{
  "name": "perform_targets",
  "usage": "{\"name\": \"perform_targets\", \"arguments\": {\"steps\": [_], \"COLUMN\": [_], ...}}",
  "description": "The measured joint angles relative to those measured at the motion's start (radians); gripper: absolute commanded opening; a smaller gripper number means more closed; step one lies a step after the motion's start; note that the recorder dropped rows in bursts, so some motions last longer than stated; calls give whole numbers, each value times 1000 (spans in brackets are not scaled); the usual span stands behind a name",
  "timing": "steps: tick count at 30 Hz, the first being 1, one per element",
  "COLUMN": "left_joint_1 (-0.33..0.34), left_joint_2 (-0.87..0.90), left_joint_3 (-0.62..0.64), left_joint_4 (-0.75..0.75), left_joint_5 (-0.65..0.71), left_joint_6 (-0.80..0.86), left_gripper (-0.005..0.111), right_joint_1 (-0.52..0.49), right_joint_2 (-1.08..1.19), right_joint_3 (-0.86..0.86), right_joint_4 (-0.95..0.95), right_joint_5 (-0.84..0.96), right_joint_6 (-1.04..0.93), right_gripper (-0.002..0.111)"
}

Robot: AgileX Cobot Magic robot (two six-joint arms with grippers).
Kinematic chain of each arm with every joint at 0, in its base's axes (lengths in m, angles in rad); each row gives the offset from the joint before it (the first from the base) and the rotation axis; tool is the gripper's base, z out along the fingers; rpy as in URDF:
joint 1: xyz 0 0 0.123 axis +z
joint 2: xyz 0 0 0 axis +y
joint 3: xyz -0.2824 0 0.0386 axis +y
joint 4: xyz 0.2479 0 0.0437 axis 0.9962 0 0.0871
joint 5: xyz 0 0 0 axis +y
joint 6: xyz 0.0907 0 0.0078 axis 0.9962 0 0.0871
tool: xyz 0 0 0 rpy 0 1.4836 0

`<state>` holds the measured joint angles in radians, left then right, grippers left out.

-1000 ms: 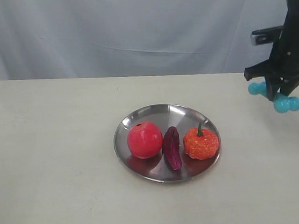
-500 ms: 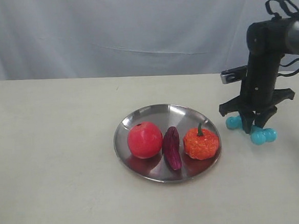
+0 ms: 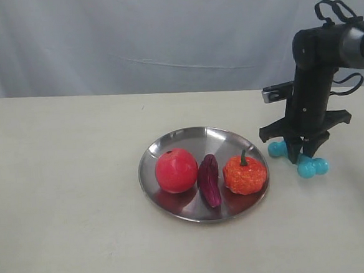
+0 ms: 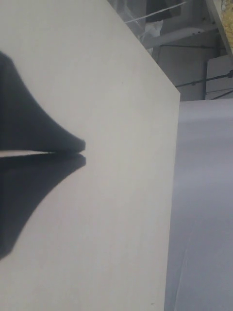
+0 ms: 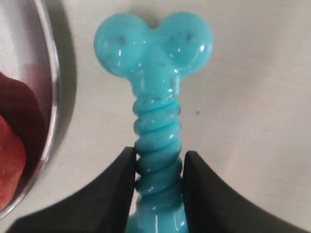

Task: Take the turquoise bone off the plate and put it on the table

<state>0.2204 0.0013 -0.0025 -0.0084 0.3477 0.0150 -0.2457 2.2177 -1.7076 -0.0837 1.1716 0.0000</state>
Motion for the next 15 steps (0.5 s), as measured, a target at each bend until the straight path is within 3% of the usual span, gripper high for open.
{"name": "perform_targets", "arguments": {"steps": [2, 4, 10, 15], "left_joint_1": [0, 0, 0, 0], "left_joint_2": [0, 0, 0, 0], "left_joint_3": [0, 0, 0, 0], "left_joint_4": [0, 0, 0, 0], "left_joint_5": [0, 0, 0, 0], "left_joint_6": [0, 0, 0, 0], "left_gripper": [0, 0, 0, 0], "right_joint_1": [0, 0, 0, 0], "right_joint_2": [0, 0, 0, -68], "right_joint_3": [0, 0, 0, 0], "right_joint_4": [0, 1, 7, 7], "right_joint_5": [-2, -2, 16, 27], "right_joint_6": [0, -6, -11, -15], "right_gripper": [54, 56, 49, 36]}}
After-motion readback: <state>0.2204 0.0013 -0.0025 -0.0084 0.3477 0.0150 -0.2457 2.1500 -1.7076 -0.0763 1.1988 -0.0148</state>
